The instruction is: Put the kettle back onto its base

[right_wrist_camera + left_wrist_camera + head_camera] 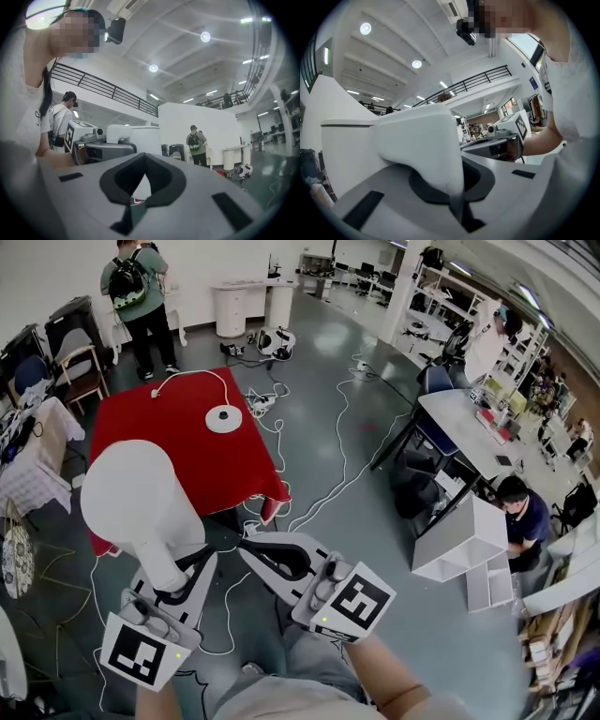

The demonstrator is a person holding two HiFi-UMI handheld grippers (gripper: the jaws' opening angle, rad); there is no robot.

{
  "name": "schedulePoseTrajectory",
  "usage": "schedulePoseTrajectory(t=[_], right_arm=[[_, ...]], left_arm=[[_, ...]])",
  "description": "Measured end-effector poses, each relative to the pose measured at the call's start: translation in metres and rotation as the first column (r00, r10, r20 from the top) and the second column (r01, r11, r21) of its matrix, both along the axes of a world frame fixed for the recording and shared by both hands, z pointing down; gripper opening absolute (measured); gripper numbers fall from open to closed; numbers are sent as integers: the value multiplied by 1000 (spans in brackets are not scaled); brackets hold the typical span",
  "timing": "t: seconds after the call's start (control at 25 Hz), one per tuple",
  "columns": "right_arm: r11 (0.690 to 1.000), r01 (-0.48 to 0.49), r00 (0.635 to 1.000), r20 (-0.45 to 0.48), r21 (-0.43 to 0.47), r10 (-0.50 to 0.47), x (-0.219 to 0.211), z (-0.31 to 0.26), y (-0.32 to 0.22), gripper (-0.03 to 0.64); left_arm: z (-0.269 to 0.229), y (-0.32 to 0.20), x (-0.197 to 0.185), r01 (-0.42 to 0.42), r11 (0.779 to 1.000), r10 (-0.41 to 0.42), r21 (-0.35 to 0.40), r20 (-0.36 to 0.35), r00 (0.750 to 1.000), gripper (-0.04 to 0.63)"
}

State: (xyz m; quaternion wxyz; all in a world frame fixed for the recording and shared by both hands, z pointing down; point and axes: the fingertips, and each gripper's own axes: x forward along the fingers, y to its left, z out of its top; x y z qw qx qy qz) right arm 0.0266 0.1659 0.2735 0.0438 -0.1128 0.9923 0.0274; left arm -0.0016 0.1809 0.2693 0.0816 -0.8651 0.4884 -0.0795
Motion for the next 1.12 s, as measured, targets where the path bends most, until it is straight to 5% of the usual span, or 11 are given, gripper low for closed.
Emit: schedulePoseTrajectory(t=[0.72, 1.12], right_arm=[[988, 141, 990, -7, 67, -141, 29, -10, -170, 6], [995, 86, 996, -29, 41, -85, -36, 0, -242, 7]], left_arm=[[-9, -174, 19, 142, 986, -135, 88, -80, 988, 8], [17, -249, -31, 26, 999, -25, 26, -61, 998, 8]])
